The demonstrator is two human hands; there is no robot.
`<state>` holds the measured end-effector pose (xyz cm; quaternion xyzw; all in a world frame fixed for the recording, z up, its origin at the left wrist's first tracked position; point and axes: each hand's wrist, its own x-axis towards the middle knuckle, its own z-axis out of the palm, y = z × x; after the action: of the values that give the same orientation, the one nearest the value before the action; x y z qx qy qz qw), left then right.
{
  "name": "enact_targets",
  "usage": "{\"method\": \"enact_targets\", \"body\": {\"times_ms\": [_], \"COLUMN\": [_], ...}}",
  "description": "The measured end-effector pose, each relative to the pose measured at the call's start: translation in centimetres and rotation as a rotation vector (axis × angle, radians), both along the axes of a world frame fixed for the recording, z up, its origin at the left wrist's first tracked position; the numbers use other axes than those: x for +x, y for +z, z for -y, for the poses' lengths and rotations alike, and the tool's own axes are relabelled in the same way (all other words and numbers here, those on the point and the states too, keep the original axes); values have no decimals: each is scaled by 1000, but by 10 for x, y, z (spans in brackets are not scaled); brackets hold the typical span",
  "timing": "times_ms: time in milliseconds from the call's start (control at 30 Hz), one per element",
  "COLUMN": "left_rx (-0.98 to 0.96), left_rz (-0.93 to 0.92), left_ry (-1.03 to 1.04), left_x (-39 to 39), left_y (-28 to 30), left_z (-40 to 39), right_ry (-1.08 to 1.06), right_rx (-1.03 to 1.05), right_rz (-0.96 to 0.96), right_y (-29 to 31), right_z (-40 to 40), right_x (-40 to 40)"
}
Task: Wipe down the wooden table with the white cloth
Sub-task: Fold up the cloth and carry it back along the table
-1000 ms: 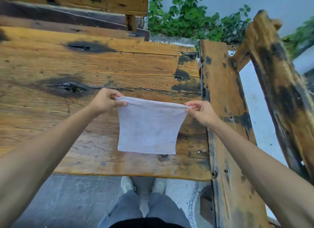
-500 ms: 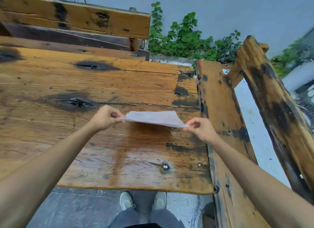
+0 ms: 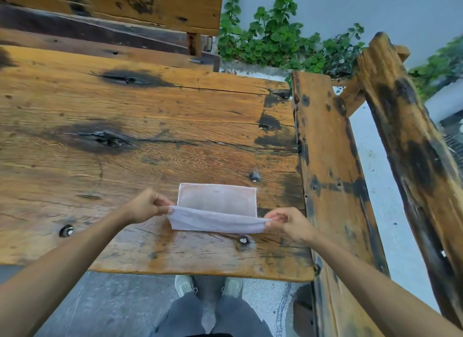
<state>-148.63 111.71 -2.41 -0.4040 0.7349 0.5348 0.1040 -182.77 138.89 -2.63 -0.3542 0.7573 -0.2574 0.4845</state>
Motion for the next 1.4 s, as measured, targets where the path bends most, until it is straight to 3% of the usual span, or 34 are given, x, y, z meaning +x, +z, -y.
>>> {"method": "enact_targets", "body": {"times_ms": [200,433,700,833,933,1033,1133,1267,1400], "left_rx": [-95,-185,-180,-318,-326,-197,-26,87,167], "left_rz": [-24,97,129,102,35,-20,4,61,83], "left_ry": [173,285,633,677,600,412,260,218,248], "left_x": [-43,-77,-75,-83,-104,-137,-174,-208,-225], "left_y": [-31,-89,-118,-107,-98,-92,-87,-80,-78], "left_z": [27,64,40,17,-6,-34,-64,-91,-94], "right_ry": [-216,-370,-603,-519,-534,-596,-790,-866,-950], "right_rx": [36,144,350,431,490,489,482,517,375], "right_rz": [-109,-247,-314,-231,-140,-62,181,349,428], "right_y": [-32,-98,-122,-116,-110,-104,-99,-90,-82], "right_z": [56,109,88,62,54,56,58,55,52], "right_x": [-21,-43,-6,32,46,47,40,34,43]}}
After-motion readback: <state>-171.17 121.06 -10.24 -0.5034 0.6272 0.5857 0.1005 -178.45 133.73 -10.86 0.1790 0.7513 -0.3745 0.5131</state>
